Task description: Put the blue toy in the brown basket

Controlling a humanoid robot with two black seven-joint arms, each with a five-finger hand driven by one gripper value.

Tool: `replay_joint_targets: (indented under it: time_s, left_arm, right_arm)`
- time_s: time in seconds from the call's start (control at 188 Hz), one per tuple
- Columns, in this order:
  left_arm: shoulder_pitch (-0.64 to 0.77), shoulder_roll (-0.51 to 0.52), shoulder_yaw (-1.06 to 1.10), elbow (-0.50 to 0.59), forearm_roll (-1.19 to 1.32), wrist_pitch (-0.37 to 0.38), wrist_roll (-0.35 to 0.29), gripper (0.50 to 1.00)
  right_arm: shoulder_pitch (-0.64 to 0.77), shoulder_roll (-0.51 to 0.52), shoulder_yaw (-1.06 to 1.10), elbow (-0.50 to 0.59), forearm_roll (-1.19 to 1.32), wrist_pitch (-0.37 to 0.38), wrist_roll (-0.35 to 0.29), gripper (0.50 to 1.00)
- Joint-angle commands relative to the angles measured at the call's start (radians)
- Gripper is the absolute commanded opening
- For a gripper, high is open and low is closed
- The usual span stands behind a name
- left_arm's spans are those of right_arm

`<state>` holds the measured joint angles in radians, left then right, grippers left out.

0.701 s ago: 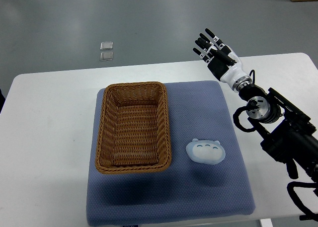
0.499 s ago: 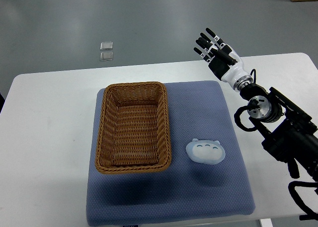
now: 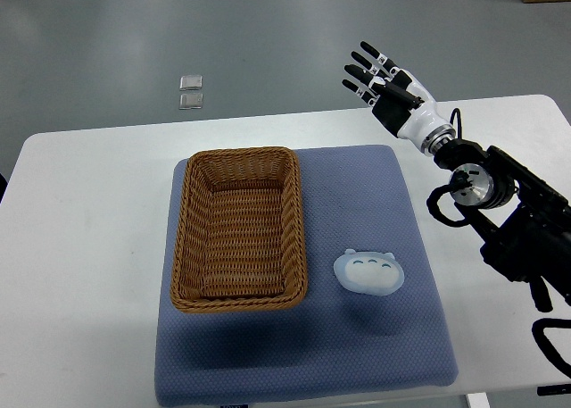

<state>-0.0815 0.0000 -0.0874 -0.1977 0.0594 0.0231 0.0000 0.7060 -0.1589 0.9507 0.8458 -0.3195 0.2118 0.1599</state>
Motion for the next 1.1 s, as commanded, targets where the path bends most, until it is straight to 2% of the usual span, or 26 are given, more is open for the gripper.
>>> replay_joint_targets:
  time_s: [0.0,0.218,0.457,0.531,0.685,0.77,0.903,1.094]
  left_arm:
    - [-0.001,0.000,0.000,-0.002,0.002,-0.002,0.000,1.000]
    - [-0.006,0.000,0.000,-0.002,0.003,-0.003,0.000,1.000]
    - [-0.020,0.000,0.000,-0.002,0.003,-0.006,0.000,1.000]
    - [-0.021,0.000,0.000,-0.003,0.003,-0.006,0.000,1.000]
    - [-0.021,0.000,0.000,-0.002,0.003,-0.006,0.000,1.000]
    - [-0.021,0.000,0.000,0.000,0.002,-0.005,0.000,1.000]
    - [-0.021,0.000,0.001,0.004,0.002,-0.006,0.000,1.000]
    - [-0.021,0.000,0.001,0.006,0.002,-0.005,0.000,1.000]
  right_arm:
    - [0.012,-0.079,-0.070,0.049,-0.032,-0.014,-0.006,0.903]
    - [0.196,-0.320,-0.437,0.139,-0.127,0.004,-0.033,0.903]
    - [0.529,-0.548,-0.892,0.328,-0.259,0.124,-0.103,0.903]
    - [0.613,-0.579,-0.989,0.395,-0.273,0.153,-0.123,0.903]
    - [0.800,-0.645,-1.193,0.575,-0.279,0.215,-0.218,0.903]
    - [0.863,-0.672,-1.250,0.659,-0.276,0.241,-0.227,0.903]
    - [0.883,-0.695,-1.267,0.751,-0.271,0.247,-0.241,0.903]
    - [0.843,-0.679,-1.265,0.763,-0.274,0.224,-0.237,0.901]
